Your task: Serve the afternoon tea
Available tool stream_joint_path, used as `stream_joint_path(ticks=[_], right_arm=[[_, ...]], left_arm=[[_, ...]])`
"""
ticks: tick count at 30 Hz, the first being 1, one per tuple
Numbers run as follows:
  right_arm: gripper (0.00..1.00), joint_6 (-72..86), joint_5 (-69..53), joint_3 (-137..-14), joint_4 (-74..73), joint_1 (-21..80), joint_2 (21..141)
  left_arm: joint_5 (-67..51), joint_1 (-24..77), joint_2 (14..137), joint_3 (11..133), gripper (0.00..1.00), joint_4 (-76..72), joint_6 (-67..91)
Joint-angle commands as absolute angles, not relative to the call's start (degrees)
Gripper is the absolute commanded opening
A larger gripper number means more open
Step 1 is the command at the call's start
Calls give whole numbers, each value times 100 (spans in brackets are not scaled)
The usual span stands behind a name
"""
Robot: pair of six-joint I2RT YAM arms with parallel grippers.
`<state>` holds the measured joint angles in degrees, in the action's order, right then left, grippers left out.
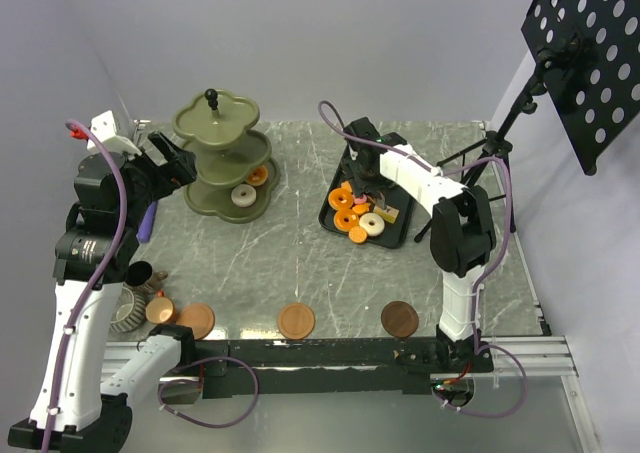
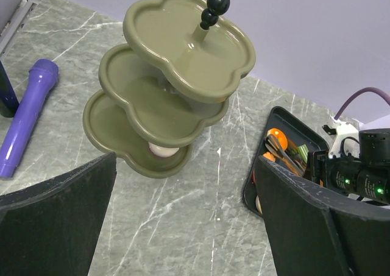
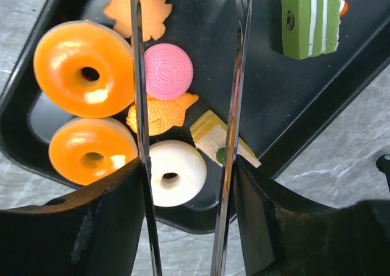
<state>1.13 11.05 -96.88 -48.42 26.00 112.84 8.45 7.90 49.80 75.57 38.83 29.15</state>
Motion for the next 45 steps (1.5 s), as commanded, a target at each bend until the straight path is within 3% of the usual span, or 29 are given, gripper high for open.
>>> stream_joint_path(ticks=[1, 6, 12, 18, 25, 45], right_arm=[[59, 62, 1414, -10002, -4808, 2619, 11303], [45, 53, 1617, -9923, -4755, 2645, 11198], [38, -517, 1942, -9546, -4255, 2952, 10338], [37, -721, 1565, -9316, -4244, 3629, 9887], [35, -387, 1372, -9518, -4658, 4438, 10397], [35, -1116, 765, -10730, -3727, 5704, 11565]], left_arm=[[826, 756, 4983, 7761, 100, 3735, 2848], [809, 747, 4992, 7752, 100, 3727, 2848], [800, 747, 5010, 7761, 100, 3709, 2865], [747, 747, 5036, 7752, 100, 3683, 2900], [633, 756, 5036, 7743, 100, 3647, 2936], [764, 835, 4887, 7708, 100, 3691, 2813]])
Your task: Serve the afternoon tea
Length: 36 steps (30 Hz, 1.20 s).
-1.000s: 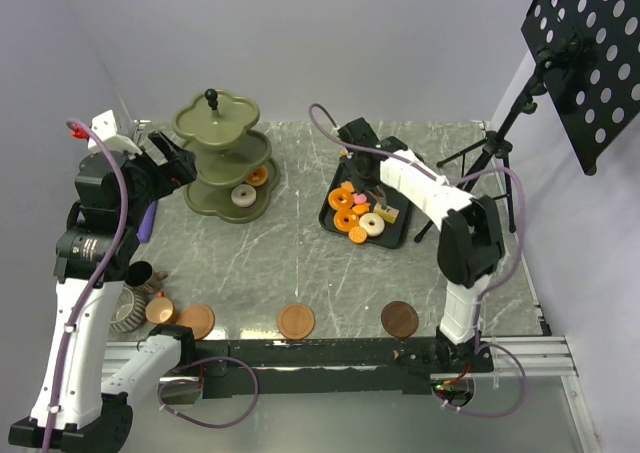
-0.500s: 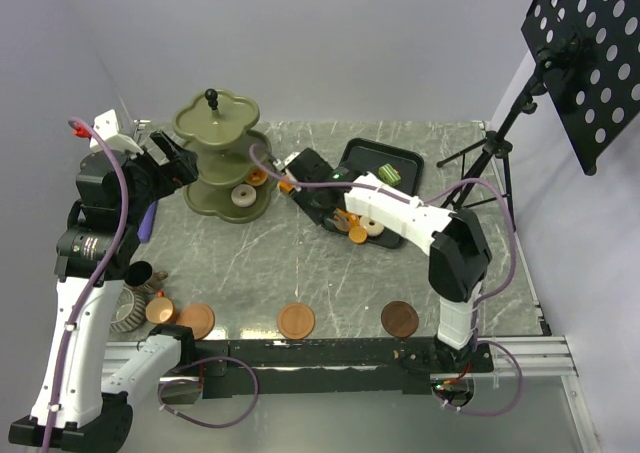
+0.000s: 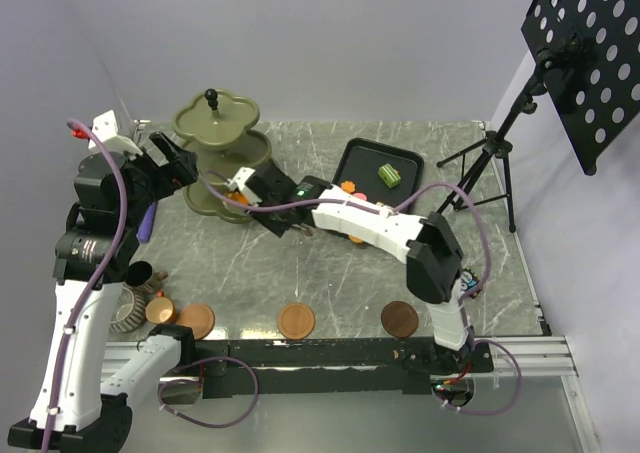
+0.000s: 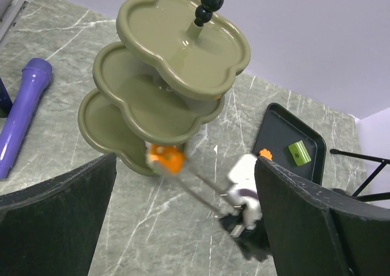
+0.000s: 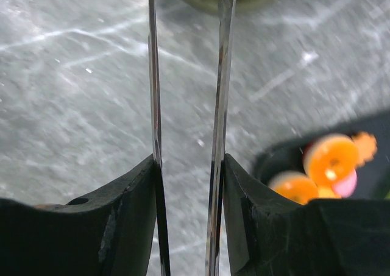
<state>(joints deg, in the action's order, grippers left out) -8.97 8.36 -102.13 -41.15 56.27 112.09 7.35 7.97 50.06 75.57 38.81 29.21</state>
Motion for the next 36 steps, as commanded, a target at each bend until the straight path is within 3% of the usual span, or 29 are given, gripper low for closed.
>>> stream_joint_path(ticks=[1, 20, 30, 36], right_arm=[[35, -1116, 765, -10801, -3700, 5704, 11680], [41, -1512, 1143, -11855, -3164, 5748, 12734], [59, -1608, 1116, -12401, -3349, 5748, 13105], [65, -1591, 1064, -12375, -3340, 5748, 12990]], left_arm=[[791, 844, 4869, 7717, 100, 3700, 2795], [835, 879, 4799, 7638, 100, 3709, 2742], [861, 879, 4799, 7655, 100, 3735, 2716], [826, 879, 4799, 7638, 100, 3709, 2733]])
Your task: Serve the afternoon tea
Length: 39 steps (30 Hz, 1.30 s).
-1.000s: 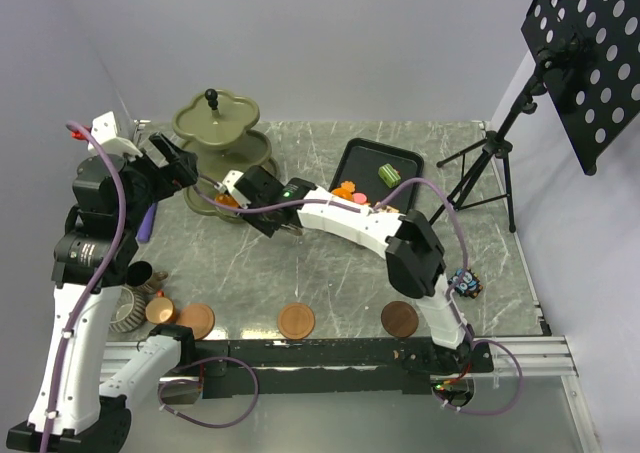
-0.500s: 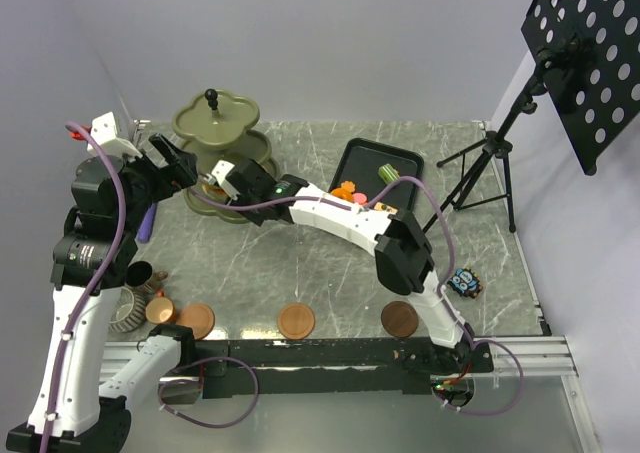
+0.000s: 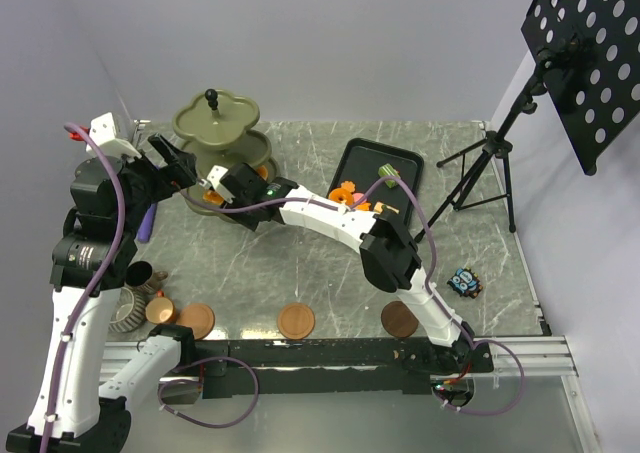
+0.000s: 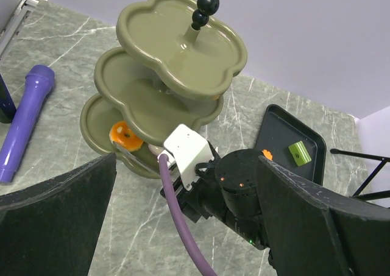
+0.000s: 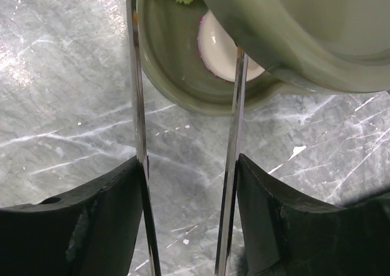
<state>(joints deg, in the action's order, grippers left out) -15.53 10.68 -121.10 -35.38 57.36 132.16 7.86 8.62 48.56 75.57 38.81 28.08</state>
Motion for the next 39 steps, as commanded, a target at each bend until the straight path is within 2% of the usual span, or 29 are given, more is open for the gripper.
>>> stream_joint_path(ticks=[1, 4, 8, 15, 23, 29, 39], right_arm=[[65, -1591, 1063, -12358, -3331, 5748, 12982], [66, -1565, 1072, -12314, -3331, 5757, 12929], [57, -1582, 1169, -11902, -3086, 5818, 12544], [56, -1293, 1143, -10909, -3049, 5941, 11559], [54, -625, 1730, -8941, -3409, 5933, 9907], [54, -10, 2267, -7991, -4130, 5547, 9010], [57, 448, 1908, -7304, -4518, 4439, 8481]], left_arm=[[817, 879, 4799, 7638, 100, 3718, 2733], [809, 879, 4808, 7646, 100, 3709, 2742], [809, 888, 4808, 7655, 100, 3735, 2751], [730, 888, 4851, 7620, 100, 3691, 2812], [774, 888, 4895, 7629, 100, 3709, 2804], [563, 888, 4939, 7532, 100, 3595, 2918], [501, 940, 4939, 7515, 100, 3569, 2883]])
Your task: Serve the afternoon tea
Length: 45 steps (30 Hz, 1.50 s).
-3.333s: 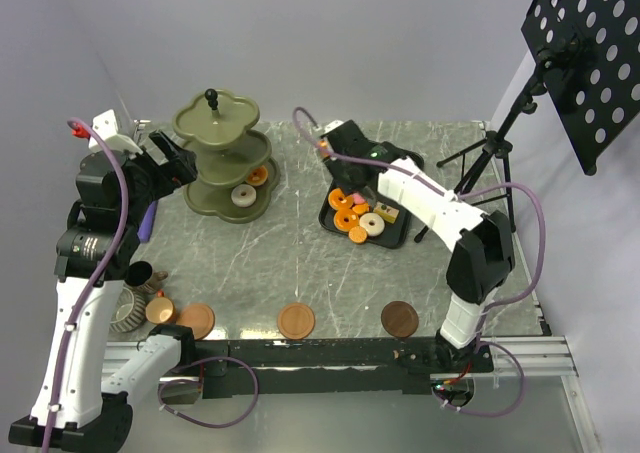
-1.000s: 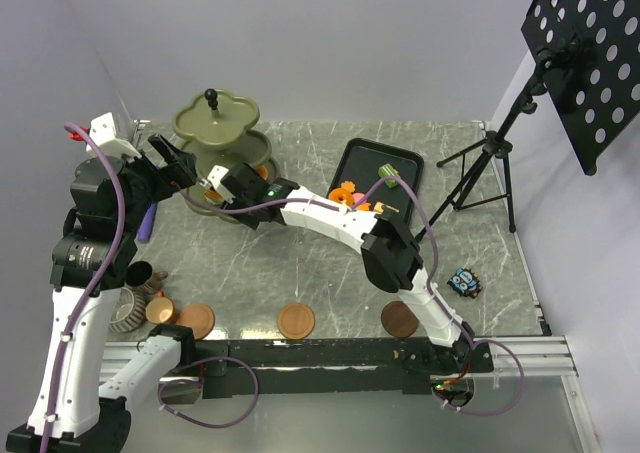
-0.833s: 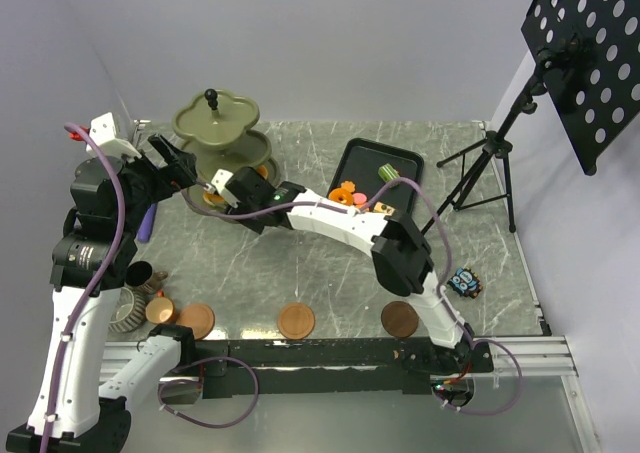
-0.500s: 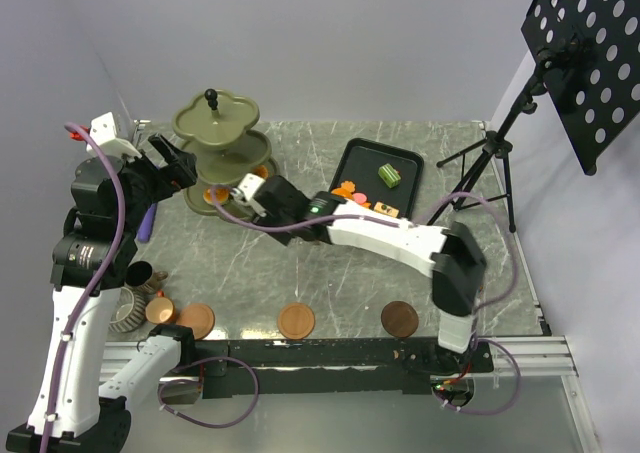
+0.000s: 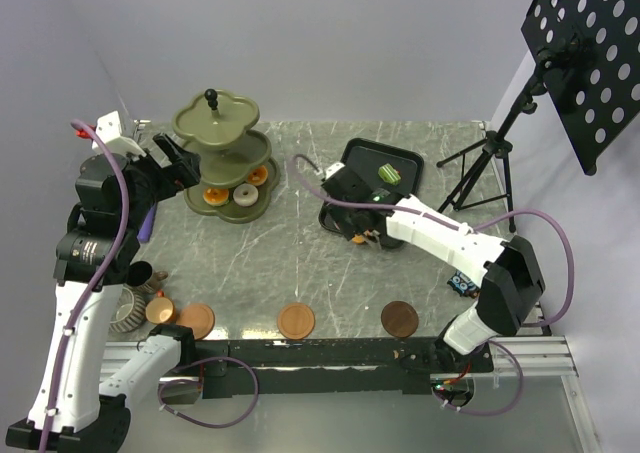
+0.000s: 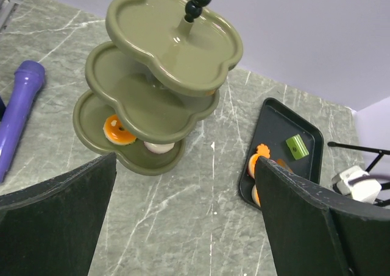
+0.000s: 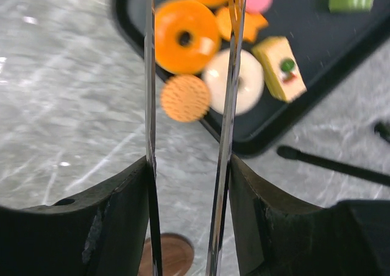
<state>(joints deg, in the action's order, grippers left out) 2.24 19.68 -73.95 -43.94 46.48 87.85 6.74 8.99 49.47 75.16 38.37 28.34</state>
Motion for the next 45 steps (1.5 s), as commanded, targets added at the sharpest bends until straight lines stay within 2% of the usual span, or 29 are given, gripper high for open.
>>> stream_joint_path(ticks=[1, 12, 28, 38, 45], right_arm=[[57, 440, 1890, -7304, -4535, 4386, 8516], [60, 343, 1495, -7470, -4500, 3982, 8947], [61, 61, 1696, -7945, -4561, 3911, 9588], [43, -150, 2144, -8129, -4597, 3911, 9537], [38, -342, 2215, -8419, -4281, 4095, 8869]], left_arm=[[475, 949, 4939, 7515, 100, 3560, 2892], [527, 949, 4939, 7602, 100, 3604, 2848], [606, 949, 4948, 7638, 100, 3621, 2795], [668, 949, 4939, 7655, 100, 3647, 2769], [677, 949, 4975, 7682, 100, 3630, 2777]])
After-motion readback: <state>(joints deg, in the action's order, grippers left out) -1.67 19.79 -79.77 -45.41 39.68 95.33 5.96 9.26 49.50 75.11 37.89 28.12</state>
